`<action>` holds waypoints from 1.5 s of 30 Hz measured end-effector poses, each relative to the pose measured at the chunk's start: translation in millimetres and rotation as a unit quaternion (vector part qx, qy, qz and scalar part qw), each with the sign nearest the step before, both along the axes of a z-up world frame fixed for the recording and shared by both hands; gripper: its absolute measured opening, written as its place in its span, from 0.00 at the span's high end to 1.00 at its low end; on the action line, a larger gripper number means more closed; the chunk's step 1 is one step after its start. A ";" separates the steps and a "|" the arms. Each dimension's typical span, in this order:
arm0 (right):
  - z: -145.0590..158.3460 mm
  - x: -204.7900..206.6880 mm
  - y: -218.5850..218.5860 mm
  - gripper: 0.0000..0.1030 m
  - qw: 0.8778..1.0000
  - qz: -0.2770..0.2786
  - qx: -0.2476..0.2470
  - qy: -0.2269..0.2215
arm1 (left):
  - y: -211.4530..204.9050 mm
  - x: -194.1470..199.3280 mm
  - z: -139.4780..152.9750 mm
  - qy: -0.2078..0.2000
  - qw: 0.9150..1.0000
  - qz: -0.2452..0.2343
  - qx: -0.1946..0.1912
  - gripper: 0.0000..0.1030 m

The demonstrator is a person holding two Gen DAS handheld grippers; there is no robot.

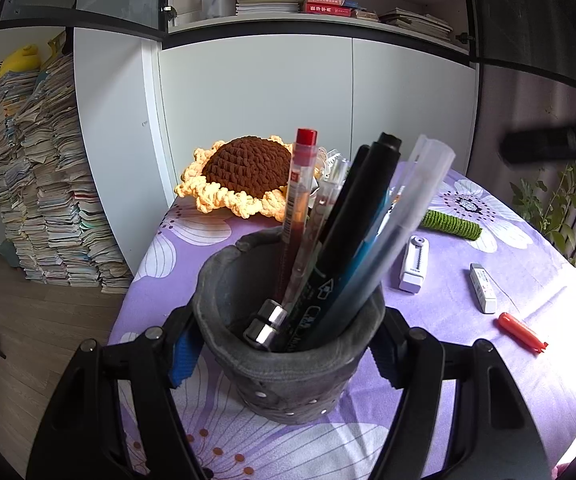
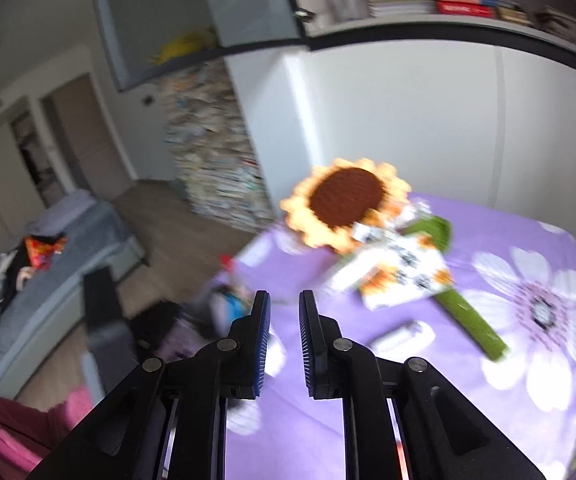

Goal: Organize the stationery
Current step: 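Grasp the orange highlighter with the right tool, then lift the orange highlighter into the gray cup and open the right tool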

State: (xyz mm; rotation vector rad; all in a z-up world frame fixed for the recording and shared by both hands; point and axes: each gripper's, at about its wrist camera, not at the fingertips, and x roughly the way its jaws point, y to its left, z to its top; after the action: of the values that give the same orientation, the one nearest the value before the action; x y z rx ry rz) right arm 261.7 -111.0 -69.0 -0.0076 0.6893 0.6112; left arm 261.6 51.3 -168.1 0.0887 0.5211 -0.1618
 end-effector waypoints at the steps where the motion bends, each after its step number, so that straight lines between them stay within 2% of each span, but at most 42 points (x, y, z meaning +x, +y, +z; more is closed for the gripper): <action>1: -5.0 -0.7 -7.9 0.82 1.000 -0.017 -0.016 0.007 | 0.0 0.0 0.2 0.000 1.000 0.000 0.000 0.32; 5: -40.5 2.3 -32.9 0.70 0.991 -0.063 -0.081 0.082 | -0.1 -0.1 0.2 0.000 1.000 0.002 0.001 0.32; 8: -70.2 5.5 -41.3 0.69 0.979 -0.082 -0.134 0.132 | 0.6 -0.1 0.7 -0.001 1.000 0.003 0.001 0.32; 10: -84.2 7.6 -43.8 0.69 0.974 -0.083 -0.146 0.155 | 0.9 -0.9 1.1 -0.002 1.000 0.004 0.003 0.32; 13: -100.8 13.6 -44.6 0.69 0.967 -0.082 -0.162 0.178 | 0.0 -2.2 1.2 -0.005 1.000 0.007 0.007 0.32; 19: -114.4 21.8 -40.6 0.69 0.962 -0.081 -0.174 0.194 | 0.2 -1.9 0.7 -0.005 1.000 0.006 0.007 0.32; 21: -115.2 24.6 -41.4 0.83 0.963 -0.082 -0.174 0.191 | 0.3 -1.9 0.7 -0.005 1.000 0.006 0.006 0.32; 22: -115.1 23.9 -42.0 0.86 0.963 -0.081 -0.173 0.191 | -0.2 -1.5 0.6 -0.004 1.000 0.006 0.006 0.32; 25: -101.3 17.7 -45.5 0.86 0.970 -0.083 -0.147 0.176 | -0.1 -0.7 0.0 -0.002 1.000 0.004 0.004 0.32; 30: -57.1 2.0 -39.6 0.86 0.984 -0.072 -0.107 0.126 | -0.1 -0.7 0.2 -0.002 1.000 0.004 0.003 0.32; 32: -35.4 -4.4 -35.7 0.86 0.990 -0.063 -0.079 0.098 | -0.3 -0.6 0.2 -0.002 1.000 0.004 0.004 0.32; 35: 1.0 -7.9 -22.7 0.86 0.998 -0.034 -0.011 0.054 | -0.2 -0.6 0.2 -0.002 1.000 0.004 0.003 0.32; 38: 31.1 -7.4 3.0 0.86 0.999 0.005 0.038 0.009 | -0.2 -0.5 0.4 -0.002 1.000 0.004 0.004 0.32; 41: 49.9 -0.8 32.8 0.86 0.996 0.056 0.072 -0.015 | -0.4 -0.6 0.6 -0.003 1.000 0.004 0.004 0.32; 43: 54.1 7.6 53.7 0.86 0.994 0.075 0.079 -0.025 | -0.8 -0.8 0.9 -0.004 1.000 0.004 0.006 0.32; 45: 51.2 22.1 73.5 0.86 0.992 0.095 0.086 -0.013 | -1.6 -1.0 1.0 -0.005 1.000 0.003 0.007 0.32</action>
State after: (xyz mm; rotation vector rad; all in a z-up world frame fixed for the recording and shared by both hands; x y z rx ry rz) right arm 283.9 -37.5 -17.8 0.0791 0.6130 0.8500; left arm 260.6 49.6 -167.2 0.1011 0.5126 -0.1509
